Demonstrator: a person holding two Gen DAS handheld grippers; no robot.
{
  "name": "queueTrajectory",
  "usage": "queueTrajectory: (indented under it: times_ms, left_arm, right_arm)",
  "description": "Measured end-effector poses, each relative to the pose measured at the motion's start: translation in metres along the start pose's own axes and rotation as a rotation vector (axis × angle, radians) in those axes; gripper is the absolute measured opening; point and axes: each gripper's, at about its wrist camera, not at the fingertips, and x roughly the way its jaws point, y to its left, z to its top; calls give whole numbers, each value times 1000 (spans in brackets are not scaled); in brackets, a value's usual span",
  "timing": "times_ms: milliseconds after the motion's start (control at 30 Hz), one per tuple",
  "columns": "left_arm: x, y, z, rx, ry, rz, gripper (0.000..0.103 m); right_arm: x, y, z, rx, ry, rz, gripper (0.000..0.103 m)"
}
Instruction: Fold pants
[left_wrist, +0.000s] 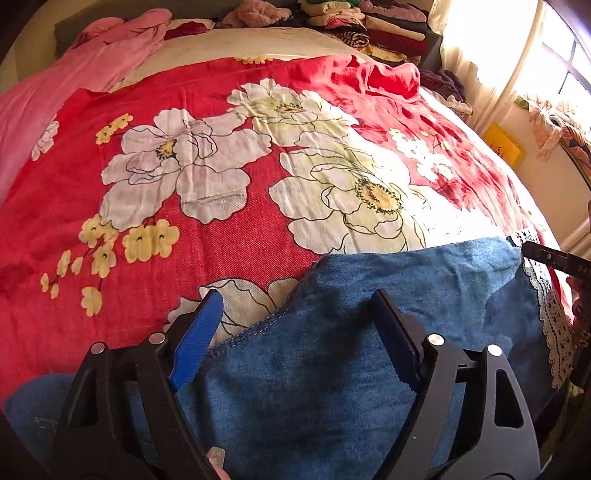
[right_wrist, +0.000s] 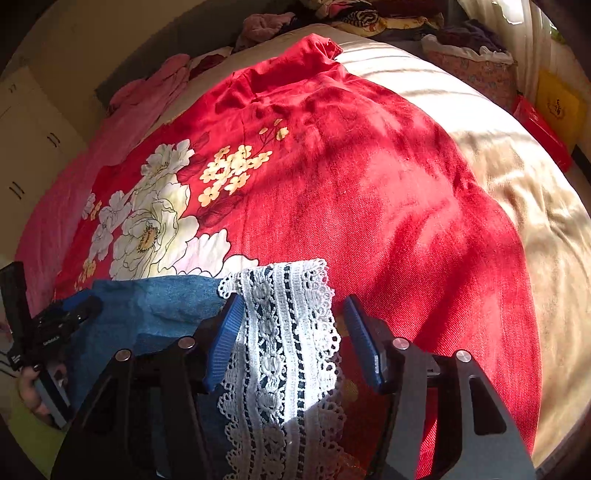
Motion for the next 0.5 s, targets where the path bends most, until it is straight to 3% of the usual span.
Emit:
queueTrajectory:
  times_ms: [67, 167, 233, 333, 500]
  left_arm:
    - [4, -3, -3, 4, 3, -5, 73]
    - [4, -13, -6, 32, 0, -25, 47]
    - [0, -21, -7, 67, -11, -35, 8]
    - [-11, -35, -11, 151, -50, 17, 7]
    - [-27, -31, -4, 142, -109, 34, 6]
  right_arm:
    - [1, 4, -2, -21, 1, 5, 40]
    - [1, 9, -6, -51, -7, 14, 28]
    - [-5, 14, -8, -79, -37, 26, 21]
    - [-17, 24, -12, -134, -93, 20, 19]
    - [-38, 35, -1, -191, -178, -3, 17]
